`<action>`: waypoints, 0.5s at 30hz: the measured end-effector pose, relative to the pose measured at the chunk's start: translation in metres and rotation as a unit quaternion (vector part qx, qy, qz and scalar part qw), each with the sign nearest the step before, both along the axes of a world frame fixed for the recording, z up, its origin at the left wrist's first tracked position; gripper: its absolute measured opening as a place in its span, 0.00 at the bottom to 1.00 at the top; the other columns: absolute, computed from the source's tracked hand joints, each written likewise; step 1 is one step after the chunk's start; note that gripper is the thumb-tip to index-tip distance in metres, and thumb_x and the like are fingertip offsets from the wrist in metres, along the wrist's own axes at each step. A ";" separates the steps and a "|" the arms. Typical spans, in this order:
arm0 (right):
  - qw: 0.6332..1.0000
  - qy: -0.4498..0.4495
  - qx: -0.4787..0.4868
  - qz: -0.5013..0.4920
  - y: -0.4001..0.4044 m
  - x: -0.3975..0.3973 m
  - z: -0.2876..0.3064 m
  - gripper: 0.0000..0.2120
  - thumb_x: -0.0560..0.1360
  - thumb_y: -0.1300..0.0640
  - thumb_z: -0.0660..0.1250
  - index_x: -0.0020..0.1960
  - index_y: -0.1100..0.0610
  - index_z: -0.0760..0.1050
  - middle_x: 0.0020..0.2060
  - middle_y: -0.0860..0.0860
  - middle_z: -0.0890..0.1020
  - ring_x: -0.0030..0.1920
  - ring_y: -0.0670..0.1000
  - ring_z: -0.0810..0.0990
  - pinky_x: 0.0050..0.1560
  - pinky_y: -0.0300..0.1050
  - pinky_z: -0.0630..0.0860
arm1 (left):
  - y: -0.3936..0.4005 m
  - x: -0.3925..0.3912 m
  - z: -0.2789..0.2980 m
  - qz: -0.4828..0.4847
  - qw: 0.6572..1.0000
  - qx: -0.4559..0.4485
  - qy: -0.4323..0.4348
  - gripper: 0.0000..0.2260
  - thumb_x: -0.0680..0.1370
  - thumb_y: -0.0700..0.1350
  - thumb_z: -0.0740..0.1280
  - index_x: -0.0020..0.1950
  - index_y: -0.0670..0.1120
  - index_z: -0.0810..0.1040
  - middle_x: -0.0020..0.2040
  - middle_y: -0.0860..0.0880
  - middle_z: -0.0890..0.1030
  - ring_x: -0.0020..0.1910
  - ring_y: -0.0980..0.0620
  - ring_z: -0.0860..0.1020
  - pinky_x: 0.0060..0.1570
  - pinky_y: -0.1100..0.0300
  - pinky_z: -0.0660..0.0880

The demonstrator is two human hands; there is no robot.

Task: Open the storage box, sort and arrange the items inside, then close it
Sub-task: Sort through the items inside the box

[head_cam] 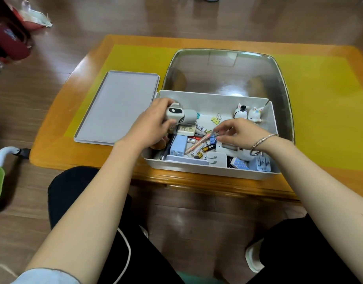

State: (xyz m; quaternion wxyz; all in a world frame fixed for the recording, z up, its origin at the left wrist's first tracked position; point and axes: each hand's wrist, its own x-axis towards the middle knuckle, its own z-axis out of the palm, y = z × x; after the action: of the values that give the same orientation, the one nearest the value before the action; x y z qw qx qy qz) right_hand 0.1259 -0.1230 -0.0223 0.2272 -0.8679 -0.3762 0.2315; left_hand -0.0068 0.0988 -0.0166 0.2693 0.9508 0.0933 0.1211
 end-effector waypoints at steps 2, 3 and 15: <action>0.999 -0.010 0.028 -0.021 0.011 -0.001 0.001 0.17 0.74 0.56 0.69 0.62 0.54 0.74 0.53 0.51 0.80 0.49 0.51 0.80 0.54 0.44 0.76 | 0.003 -0.001 0.000 0.014 1.000 -0.012 0.009 0.19 0.77 0.42 0.68 0.66 0.43 0.68 0.63 0.44 0.72 0.60 0.45 0.73 0.59 0.54 0.69; 0.999 -0.017 0.043 -0.027 0.016 -0.001 0.001 0.20 0.73 0.56 0.70 0.64 0.54 0.72 0.55 0.51 0.79 0.50 0.51 0.80 0.55 0.44 0.75 | 0.004 -0.002 0.000 0.017 1.000 -0.020 0.010 0.19 0.77 0.42 0.68 0.66 0.43 0.68 0.63 0.45 0.72 0.60 0.46 0.73 0.59 0.54 0.69; 0.992 0.066 0.030 0.100 0.055 -0.021 0.004 0.13 0.66 0.51 0.76 0.46 0.49 0.75 0.35 0.41 0.77 0.36 0.41 0.75 0.40 0.28 0.70 | 0.015 -0.017 0.013 -0.028 0.980 -0.174 0.096 0.21 0.72 0.51 0.74 0.63 0.54 0.73 0.55 0.52 0.78 0.57 0.52 0.76 0.56 0.59 0.73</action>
State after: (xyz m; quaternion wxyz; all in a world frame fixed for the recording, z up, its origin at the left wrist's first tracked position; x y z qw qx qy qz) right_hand 0.1048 -0.0682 -0.0180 0.2535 -0.8015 -0.4519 0.2987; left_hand -0.0243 0.1140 -0.0032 0.4238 0.8989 0.1113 0.0038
